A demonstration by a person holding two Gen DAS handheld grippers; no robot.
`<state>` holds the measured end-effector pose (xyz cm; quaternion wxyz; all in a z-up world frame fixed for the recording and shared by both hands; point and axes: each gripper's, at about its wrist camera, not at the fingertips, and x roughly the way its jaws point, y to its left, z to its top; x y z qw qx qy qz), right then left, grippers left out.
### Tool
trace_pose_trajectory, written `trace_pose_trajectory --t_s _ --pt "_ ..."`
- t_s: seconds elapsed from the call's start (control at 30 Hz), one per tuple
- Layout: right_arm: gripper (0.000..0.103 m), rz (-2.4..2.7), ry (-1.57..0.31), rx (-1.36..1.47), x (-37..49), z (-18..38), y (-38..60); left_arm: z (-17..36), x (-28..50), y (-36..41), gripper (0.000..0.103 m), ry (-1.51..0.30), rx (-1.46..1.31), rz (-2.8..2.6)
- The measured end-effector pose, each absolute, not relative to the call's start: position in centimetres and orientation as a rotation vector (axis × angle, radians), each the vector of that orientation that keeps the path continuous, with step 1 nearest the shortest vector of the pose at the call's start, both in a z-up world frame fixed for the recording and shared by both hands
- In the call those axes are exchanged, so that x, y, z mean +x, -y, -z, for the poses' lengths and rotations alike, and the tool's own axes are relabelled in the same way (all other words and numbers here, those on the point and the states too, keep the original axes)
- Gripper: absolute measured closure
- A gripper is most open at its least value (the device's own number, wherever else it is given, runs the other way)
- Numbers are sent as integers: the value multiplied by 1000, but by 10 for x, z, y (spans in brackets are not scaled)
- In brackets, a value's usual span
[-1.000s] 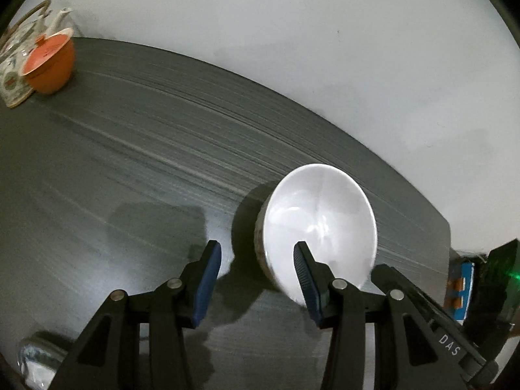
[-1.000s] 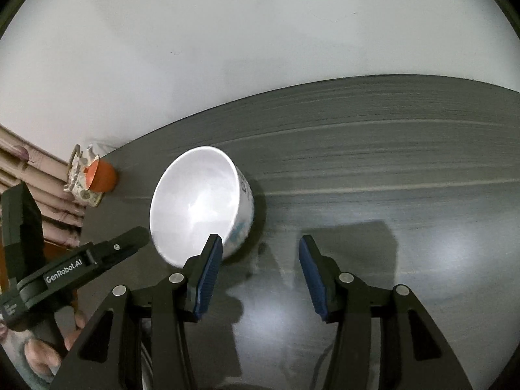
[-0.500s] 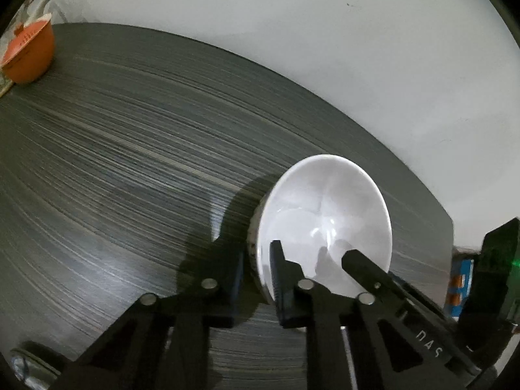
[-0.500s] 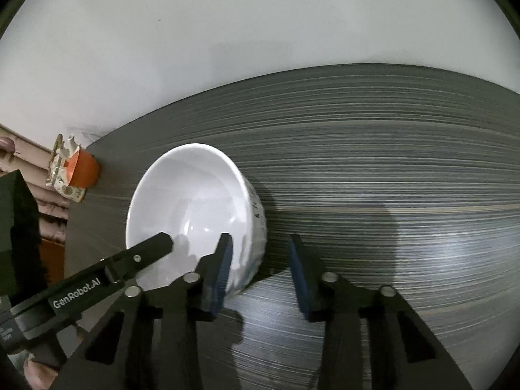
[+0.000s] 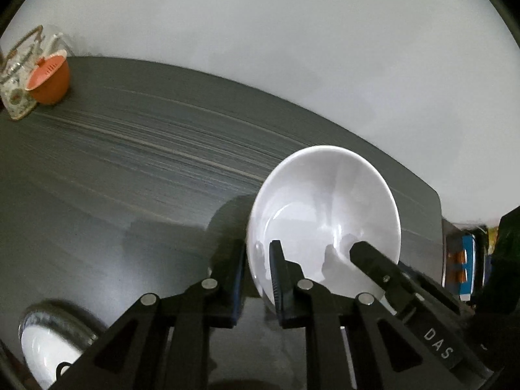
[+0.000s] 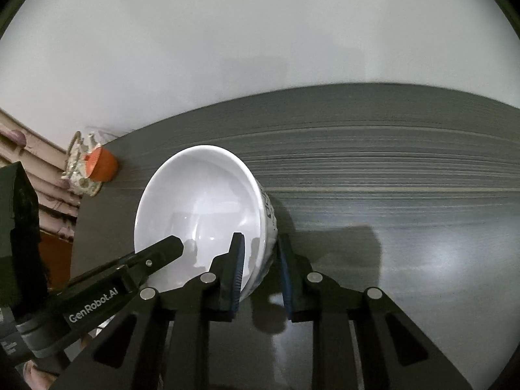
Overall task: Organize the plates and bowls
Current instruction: 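Lift and carry the blue-banded bowl over the nested bowls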
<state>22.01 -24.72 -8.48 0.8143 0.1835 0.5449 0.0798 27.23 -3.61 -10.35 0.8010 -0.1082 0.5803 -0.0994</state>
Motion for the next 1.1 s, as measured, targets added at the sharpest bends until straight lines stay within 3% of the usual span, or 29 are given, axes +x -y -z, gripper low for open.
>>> trace_pose_trajectory --t_s 0.47,1.1 --pt "83 -168 -1061 369 123 10 250 45 171 56 88 -1191 -205 242" --pt "82 -163 -1084 392 24 17 224 63 69 11 88 -1257 -219 240"
